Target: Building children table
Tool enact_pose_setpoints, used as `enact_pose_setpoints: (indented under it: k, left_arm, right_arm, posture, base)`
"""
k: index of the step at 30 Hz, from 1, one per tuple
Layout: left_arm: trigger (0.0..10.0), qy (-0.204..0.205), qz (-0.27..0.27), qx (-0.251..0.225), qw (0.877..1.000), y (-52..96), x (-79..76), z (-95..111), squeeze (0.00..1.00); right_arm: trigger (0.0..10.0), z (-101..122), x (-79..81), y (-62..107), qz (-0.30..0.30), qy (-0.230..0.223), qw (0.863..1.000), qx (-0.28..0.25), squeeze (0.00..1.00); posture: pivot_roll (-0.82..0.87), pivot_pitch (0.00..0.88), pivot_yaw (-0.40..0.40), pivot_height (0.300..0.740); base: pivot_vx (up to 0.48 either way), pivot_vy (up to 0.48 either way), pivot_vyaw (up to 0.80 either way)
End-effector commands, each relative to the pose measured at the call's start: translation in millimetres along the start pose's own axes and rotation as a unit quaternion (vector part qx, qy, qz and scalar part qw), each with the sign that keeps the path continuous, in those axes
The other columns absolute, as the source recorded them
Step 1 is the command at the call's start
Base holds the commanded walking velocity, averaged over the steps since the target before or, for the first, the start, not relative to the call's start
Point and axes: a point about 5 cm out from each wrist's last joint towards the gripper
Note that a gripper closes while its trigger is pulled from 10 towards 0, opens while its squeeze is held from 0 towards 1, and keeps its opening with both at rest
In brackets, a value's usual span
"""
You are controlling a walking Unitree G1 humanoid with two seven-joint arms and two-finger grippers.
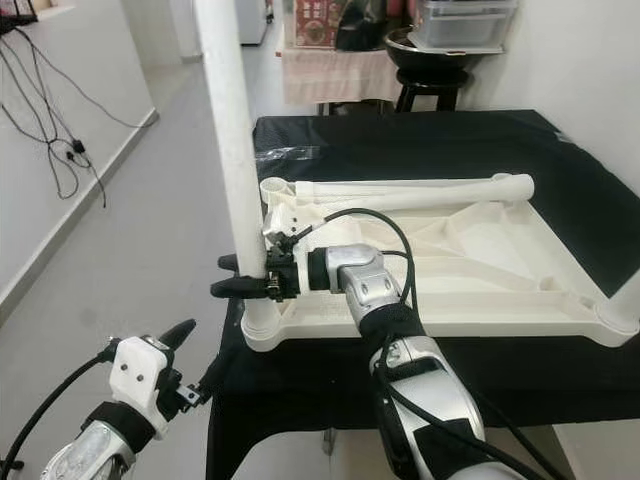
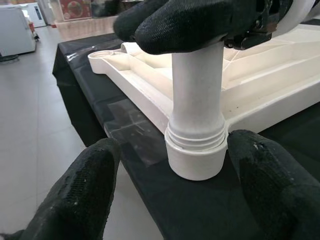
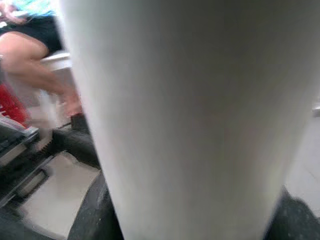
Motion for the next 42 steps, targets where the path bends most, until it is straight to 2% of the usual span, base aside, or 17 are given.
enact_pose_setpoints:
  k: [1,2,3,4,7,15,16,17,18,19,23,24,25,26,39,40,42]
  left_arm:
    - [10.0,0.009,0.002,0.002,1.000,3.4,0.8,-2.7,0.00]
    - [10.0,0.008,0.004,0.002,1.000,4.4,1.7,-2.0,0.00]
    - [10.0,0.008,0.004,0.002,1.000,4.4,1.7,-2.0,0.00]
    - [10.0,0.008,0.005,0.001,1.000,5.0,3.2,-1.2,0.00]
    - [10.0,0.005,0.005,0.002,1.000,4.9,5.2,-1.5,0.00]
    - [10.0,0.007,-0.001,0.003,1.000,2.1,5.7,-2.2,0.00]
    - [10.0,0.006,0.001,0.002,1.000,1.9,6.1,-1.9,0.00]
    - [10.0,0.006,0.001,0.002,1.000,1.9,6.1,-1.9,0.00]
    - [10.0,0.005,0.005,0.001,1.000,2.1,6.5,-2.8,0.00]
    - [10.0,0.005,0.004,0.005,1.000,2.2,5.4,-5.6,0.00]
    - [10.0,-0.002,-0.013,0.022,1.000,5.3,-2.0,-15.3,0.00]
    - [10.0,-0.005,-0.014,0.028,0.999,6.7,-4.2,-19.0,0.00]
    - [10.0,-0.005,-0.014,0.028,0.999,6.7,-4.2,-19.0,0.00]
    - [10.0,-0.008,-0.007,0.034,0.999,6.7,-4.1,-24.1,0.00]
    - [10.0,-0.016,0.012,0.051,0.998,-5.2,11.2,-41.5,0.00]
    - [10.0,-0.015,0.011,0.055,0.998,-5.9,12.5,-43.4,0.00]
    - [10.0,-0.014,0.007,0.060,0.998,-5.0,13.0,-45.1,0.00]
  right_arm:
    - [0.0,-20.5,1.8,1.3,-0.158,-0.008,0.987,0.038,0.00]
    - [0.0,-30.7,8.3,4.8,-0.343,-0.028,0.938,0.041,0.00]
    - [0.0,-30.7,8.3,4.8,-0.343,-0.028,0.938,0.041,0.00]
    - [0.0,-43.9,37.8,2.6,-0.384,-0.060,0.920,0.049,0.00]
    - [0.0,-41.7,64.1,-5.6,-0.361,-0.039,0.931,0.047,0.00]
    - [0.0,-39.8,46.4,-4.2,-0.353,-0.043,0.933,0.047,0.00]
    - [3.6,-40.4,42.4,-4.0,-0.355,-0.044,0.932,0.051,0.00]
    - [3.6,-40.4,42.4,-4.0,-0.355,-0.044,0.932,0.051,0.00]
    - [10.0,-35.0,41.5,-6.7,-0.329,-0.050,0.942,0.037,1.00]
    - [10.0,-28.8,42.6,-12.6,-0.266,-0.051,0.963,0.018,1.00]
    - [10.0,-11.6,41.9,-17.0,-0.145,-0.008,0.989,-0.022,1.00]
    - [10.0,-10.4,39.5,-17.3,-0.111,0.001,0.994,-0.018,0.79]
    - [10.0,-10.4,39.5,-17.3,-0.111,0.001,0.994,-0.018,0.79]
    - [10.0,-12.9,34.3,-17.9,-0.056,0.012,0.998,-0.001,0.00]
    - [10.0,-23.9,6.7,-27.1,-0.047,-0.032,0.998,0.030,0.00]
    - [0.5,-24.7,5.4,-27.1,-0.045,-0.040,0.998,0.029,0.00]
    - [0.0,-26.1,4.9,-25.8,-0.040,-0.047,0.998,0.029,0.00]
  posture:
    - [0.01,0.025,-0.019,0.740]
    - [0.00,0.031,-0.017,0.740]
    - [0.00,0.031,-0.017,0.740]
    - [-0.01,0.051,0.006,0.740]
    - [-0.04,0.041,0.017,0.740]
    - [-0.01,0.031,-0.004,0.740]
    - [-0.01,0.028,-0.007,0.740]
    - [-0.01,0.028,-0.007,0.740]
    - [0.00,0.018,-0.006,0.740]
    - [0.01,0.009,-0.010,0.740]
    - [0.03,0.000,-0.018,0.740]
    - [0.03,0.000,-0.020,0.740]
    - [0.03,0.000,-0.020,0.740]
    - [0.04,0.000,-0.029,0.740]
    - [0.03,0.000,-0.046,0.740]
    - [0.04,0.000,-0.038,0.740]
    - [0.05,0.000,-0.030,0.740]
  base:
    - [0.000,0.000,0.00]
    - [0.000,0.000,0.00]
    - [0.000,0.000,0.00]
    - [0.000,0.000,0.00]
    - [0.000,0.000,0.00]
    - [0.000,0.000,0.00]
    - [0.000,0.000,0.00]
    - [0.000,0.000,0.00]
    - [0.000,0.000,0.00]
    - [0.000,0.000,0.00]
    - [0.000,0.000,0.00]
    - [0.000,0.000,0.00]
    - [0.000,0.000,0.00]
    - [0.000,0.000,0.00]
    - [0.000,0.000,0.00]
    - [0.000,0.000,0.00]
    - [0.000,0.000,0.00]
Point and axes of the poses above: a point about 5 cm out from each wrist's last joint towards the gripper, its own y axis pointing back from the gripper into the wrist, its own z axis along the axis of the wrist's last joint, x = y × z, and after that the axes turned 2 degrees about y, right-handed
